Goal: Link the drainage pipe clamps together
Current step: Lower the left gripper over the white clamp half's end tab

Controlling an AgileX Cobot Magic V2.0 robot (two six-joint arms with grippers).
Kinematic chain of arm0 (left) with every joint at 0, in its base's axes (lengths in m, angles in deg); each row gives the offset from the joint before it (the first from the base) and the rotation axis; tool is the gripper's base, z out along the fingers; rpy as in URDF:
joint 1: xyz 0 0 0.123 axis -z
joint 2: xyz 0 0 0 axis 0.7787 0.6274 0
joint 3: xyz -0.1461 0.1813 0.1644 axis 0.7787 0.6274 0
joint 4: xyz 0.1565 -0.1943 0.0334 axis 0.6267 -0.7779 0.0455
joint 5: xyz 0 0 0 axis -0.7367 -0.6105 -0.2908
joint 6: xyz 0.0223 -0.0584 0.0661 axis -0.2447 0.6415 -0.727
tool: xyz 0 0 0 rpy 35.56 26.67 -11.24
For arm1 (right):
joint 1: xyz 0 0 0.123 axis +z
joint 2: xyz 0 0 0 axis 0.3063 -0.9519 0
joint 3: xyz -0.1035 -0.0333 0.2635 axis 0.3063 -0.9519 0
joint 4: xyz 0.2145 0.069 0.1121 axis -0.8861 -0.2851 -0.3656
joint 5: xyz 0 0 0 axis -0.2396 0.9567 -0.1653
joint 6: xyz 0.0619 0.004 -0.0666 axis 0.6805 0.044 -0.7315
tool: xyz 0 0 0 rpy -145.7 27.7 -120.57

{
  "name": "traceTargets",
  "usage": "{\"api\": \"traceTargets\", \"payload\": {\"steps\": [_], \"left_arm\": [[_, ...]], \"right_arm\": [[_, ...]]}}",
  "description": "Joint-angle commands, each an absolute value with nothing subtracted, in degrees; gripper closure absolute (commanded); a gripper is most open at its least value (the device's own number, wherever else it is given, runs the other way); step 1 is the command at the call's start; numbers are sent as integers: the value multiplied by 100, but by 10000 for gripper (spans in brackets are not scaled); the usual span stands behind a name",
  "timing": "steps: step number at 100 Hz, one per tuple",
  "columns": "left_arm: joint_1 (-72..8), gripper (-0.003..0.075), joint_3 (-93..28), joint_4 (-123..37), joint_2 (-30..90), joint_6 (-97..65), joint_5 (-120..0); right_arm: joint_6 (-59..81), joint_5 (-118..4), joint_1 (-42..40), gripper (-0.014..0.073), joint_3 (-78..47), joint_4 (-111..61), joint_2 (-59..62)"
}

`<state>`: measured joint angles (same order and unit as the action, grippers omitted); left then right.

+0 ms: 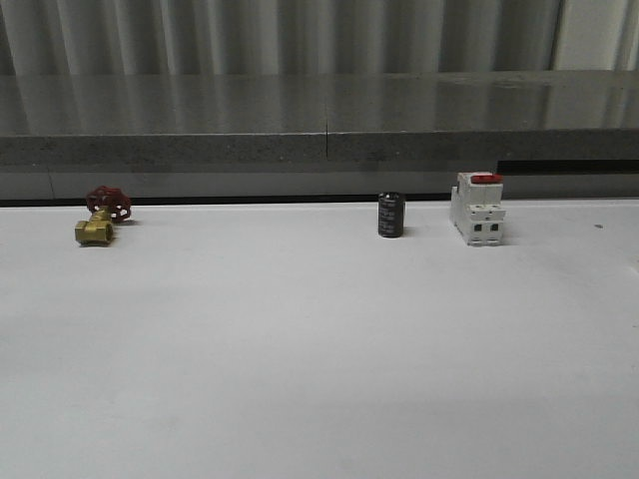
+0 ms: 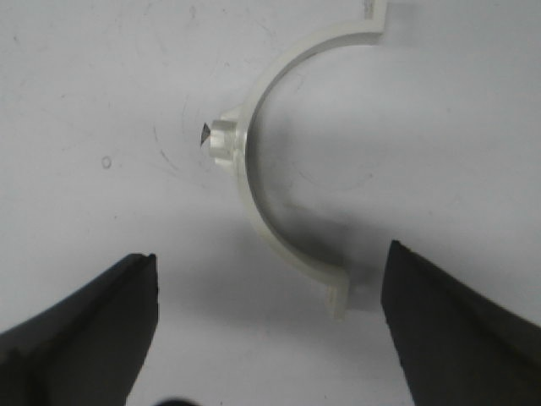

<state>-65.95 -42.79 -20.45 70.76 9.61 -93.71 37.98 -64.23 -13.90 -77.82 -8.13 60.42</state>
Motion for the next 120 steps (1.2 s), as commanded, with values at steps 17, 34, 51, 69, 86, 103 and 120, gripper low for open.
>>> {"api": "traceTargets", "payload": {"steps": [17,34,51,69,86,103,120], "left_arm": [[-6610,185,-5053,-2149,7688,737,-9179],[-6616,185,-5243,-2037,7974,724,-9167],[-6616,185,-5275,-1972,8150,722,-9030],[-6616,185,-5275,-1922,8287,712,-8933],[-6616,185,-5275,-1912,8431,625,-8895],[-6616,185,-5275,-1945,8567,586,-8845],[-6616,225,-5275,-1945,8577,586,-8827]], "right_arm": [[3738,-6899,-1377,660,-7684,-796,6151],[3738,-6899,-1377,660,-7684,-796,6151],[3738,-6899,-1377,660,-7684,-796,6151],[3738,-6899,-1377,660,-7684,-796,6151],[3738,-6899,-1377,660,-7684,-796,6151],[3738,-6899,-1377,660,-7684,-796,6151],[3738,-6899,-1377,660,-7684,-796,6151]]}}
